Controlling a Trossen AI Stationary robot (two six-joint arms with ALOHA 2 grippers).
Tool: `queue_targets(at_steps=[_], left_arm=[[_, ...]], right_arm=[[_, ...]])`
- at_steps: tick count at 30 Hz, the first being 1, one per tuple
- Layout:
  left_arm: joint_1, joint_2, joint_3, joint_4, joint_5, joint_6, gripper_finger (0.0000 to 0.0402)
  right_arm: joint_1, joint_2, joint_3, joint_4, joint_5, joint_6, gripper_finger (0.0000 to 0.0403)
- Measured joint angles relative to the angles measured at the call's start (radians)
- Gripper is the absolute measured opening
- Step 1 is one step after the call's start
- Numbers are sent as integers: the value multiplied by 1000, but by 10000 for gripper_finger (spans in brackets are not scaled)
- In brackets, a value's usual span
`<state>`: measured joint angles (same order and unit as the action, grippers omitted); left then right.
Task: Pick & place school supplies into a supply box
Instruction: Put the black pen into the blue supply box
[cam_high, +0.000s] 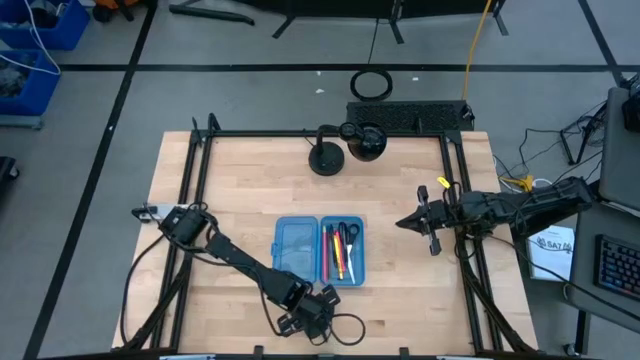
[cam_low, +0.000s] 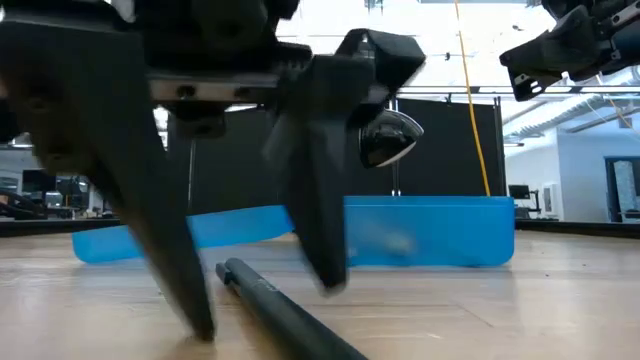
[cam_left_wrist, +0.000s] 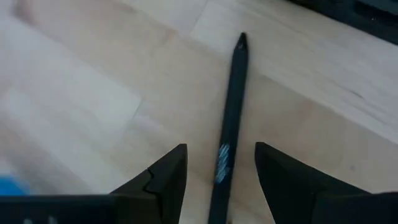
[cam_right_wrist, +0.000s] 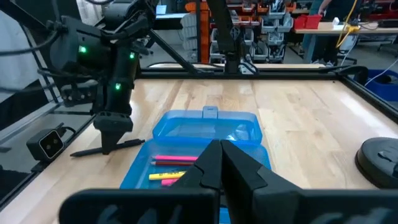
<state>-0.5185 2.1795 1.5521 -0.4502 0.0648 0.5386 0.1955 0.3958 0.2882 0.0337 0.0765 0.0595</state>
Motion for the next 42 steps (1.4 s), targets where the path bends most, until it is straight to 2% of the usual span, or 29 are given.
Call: queue_targets(at_steps=[5, 9, 13, 16, 18, 24, 28, 33, 38, 42], left_arm=[[10, 26, 5, -19, 55, 21, 178], [12, 27, 4, -13, 51, 41, 155], [12, 29, 3, -19, 61, 44, 101], [12, 30, 2, -23, 86, 54, 37], [12, 30, 1, -17, 86, 61, 19], [-4, 19, 2, -15, 64, 92, 29], [-17, -9, 32, -116, -7, 56, 16], [-15, -116, 91, -216, -74, 64, 19], [0, -173, 160, -332, -103, 181, 16], [65, -194, 268, -486, -93, 330, 15]], right_arm=[[0, 7, 0, -7, 0, 7, 0], [0, 14, 0, -3, 0, 5, 0], [0, 20, 0, 0, 0, 5, 0], [0, 21, 0, -1, 0, 7, 0], [0, 21, 0, 0, 0, 7, 0], [0, 21, 0, 0, 0, 7, 0], [0, 21, 0, 0, 0, 8, 0], [0, 21, 0, 0, 0, 8, 0], [0, 21, 0, 0, 0, 8, 0], [0, 21, 0, 0, 0, 8, 0]])
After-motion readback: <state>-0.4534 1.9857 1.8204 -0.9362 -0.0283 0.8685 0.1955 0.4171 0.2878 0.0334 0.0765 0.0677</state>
